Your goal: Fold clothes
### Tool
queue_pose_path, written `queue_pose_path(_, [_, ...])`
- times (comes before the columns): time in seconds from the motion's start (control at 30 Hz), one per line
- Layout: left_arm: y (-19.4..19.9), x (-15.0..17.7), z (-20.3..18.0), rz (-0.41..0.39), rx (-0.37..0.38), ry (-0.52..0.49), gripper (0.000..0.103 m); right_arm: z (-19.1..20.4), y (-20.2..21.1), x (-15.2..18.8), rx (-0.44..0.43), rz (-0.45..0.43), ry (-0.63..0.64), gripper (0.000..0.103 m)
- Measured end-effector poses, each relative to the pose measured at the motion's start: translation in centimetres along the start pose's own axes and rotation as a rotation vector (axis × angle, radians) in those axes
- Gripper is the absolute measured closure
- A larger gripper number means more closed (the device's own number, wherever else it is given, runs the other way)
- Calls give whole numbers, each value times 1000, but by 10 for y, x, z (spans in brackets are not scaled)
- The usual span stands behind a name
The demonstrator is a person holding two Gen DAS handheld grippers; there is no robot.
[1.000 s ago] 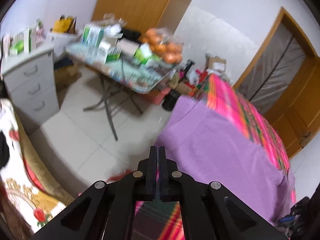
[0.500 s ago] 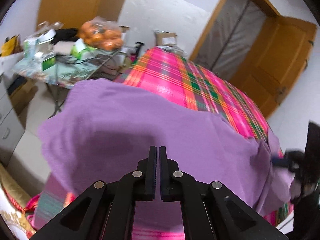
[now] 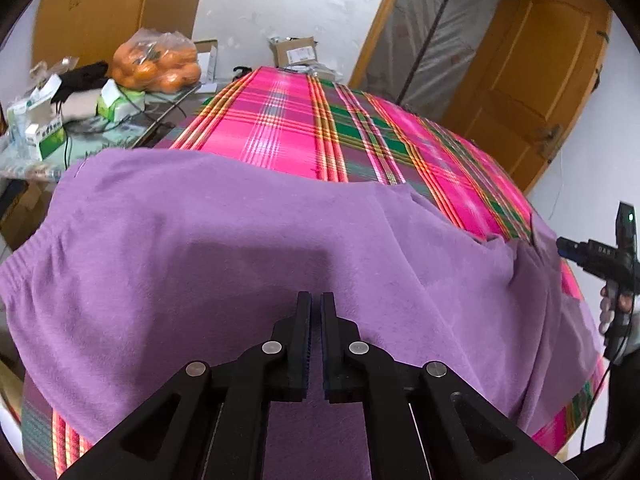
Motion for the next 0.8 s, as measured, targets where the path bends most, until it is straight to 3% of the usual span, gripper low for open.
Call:
queue_pose_path(0.23, [-2,1,-2,-18,-9,-16,98,-3,-42,-13,181,92,34,67])
queue_pose_path(0.43, [-4,-1,1,-23,17,5,98,6,-53,-16,276,91,127,71])
queue_pose_path(0.5, [-4,-1,2,-24,23,9,98,4,-50,-14,269,83,124,96])
queue_pose_path(0.6, [-4,-1,3,-23,29,13,98,-4,-40,-11,221,62,78,100])
queue_pose_path(0.8, [-3,-1,-3,-17,26,-13,97,-13,16,0,105,-78,-21,100])
Point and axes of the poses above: each gripper's, at about its wrist camera, not at the fingertips, and y roughly against the way its jaws point, z to its left, x to its underside, the point moved 4 cm from there along -y, roughly the way its jaws point, and after that the axes turned 6 degrees about y, right-handed, at the moved point
